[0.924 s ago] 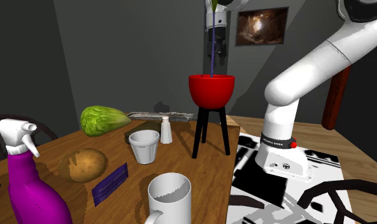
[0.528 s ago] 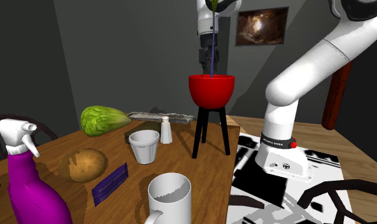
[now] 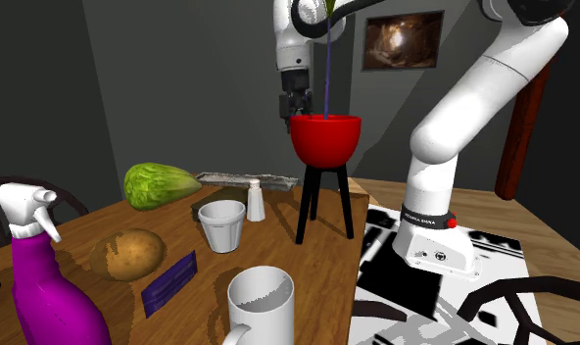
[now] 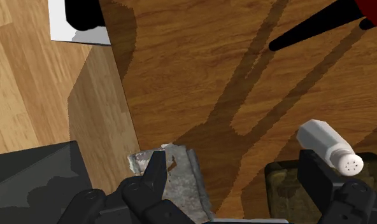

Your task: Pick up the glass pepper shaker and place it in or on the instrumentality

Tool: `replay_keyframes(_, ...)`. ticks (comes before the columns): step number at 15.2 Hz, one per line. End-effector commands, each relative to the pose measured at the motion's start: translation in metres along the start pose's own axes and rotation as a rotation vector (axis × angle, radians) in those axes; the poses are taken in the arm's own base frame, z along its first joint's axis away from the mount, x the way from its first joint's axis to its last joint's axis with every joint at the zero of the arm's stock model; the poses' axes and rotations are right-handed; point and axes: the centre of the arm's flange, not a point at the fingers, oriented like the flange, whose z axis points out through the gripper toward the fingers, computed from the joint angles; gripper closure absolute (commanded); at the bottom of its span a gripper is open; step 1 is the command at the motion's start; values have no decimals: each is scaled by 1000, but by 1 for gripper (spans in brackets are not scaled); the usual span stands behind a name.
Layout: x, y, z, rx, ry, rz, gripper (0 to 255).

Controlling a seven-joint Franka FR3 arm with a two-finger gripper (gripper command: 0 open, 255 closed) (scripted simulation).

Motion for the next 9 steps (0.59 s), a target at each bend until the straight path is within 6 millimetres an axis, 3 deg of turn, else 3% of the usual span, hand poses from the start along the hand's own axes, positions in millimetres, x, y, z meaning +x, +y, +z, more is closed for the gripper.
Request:
replay_keyframes(1,8,-21,13,-4,4,-15,0)
replay_keyframes(9,41,-111,61,-23,13,-76,0)
